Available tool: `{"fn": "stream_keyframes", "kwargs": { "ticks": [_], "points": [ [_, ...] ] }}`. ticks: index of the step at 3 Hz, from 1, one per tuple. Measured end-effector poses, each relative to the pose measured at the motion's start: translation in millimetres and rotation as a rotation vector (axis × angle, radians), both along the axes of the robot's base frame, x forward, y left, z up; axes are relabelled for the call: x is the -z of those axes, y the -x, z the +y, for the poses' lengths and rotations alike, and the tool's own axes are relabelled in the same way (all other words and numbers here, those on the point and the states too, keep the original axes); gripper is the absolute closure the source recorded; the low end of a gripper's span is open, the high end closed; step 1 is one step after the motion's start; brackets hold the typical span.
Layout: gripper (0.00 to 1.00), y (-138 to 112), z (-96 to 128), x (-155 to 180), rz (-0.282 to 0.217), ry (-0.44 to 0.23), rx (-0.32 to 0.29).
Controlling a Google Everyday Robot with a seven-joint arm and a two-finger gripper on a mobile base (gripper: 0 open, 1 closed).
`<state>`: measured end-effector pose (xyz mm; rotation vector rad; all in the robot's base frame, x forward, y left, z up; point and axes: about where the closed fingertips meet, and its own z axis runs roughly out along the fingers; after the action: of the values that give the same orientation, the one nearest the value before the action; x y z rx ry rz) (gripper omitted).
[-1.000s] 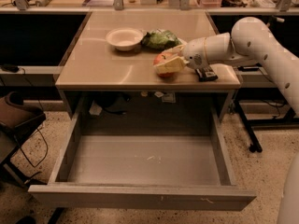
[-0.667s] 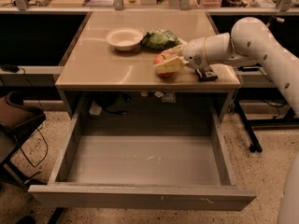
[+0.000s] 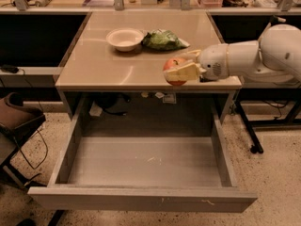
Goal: Place apple into top drawer
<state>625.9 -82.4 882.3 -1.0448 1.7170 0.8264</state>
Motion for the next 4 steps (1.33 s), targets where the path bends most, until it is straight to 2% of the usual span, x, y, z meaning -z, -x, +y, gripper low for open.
{"fn": "stream_keyframes", "kwargs": {
  "ticks": [1, 2, 3, 4],
  "points": [
    [1.0, 65, -11, -19, 0.003, 0.0, 0.069],
    [1.0, 122, -19, 2, 0.055, 0.067, 0.132],
    [1.0, 134, -17, 21, 0.091, 0.082, 0.125],
    [1.0, 134, -17, 20, 0.09, 0.082, 0.125]
  ]
}}
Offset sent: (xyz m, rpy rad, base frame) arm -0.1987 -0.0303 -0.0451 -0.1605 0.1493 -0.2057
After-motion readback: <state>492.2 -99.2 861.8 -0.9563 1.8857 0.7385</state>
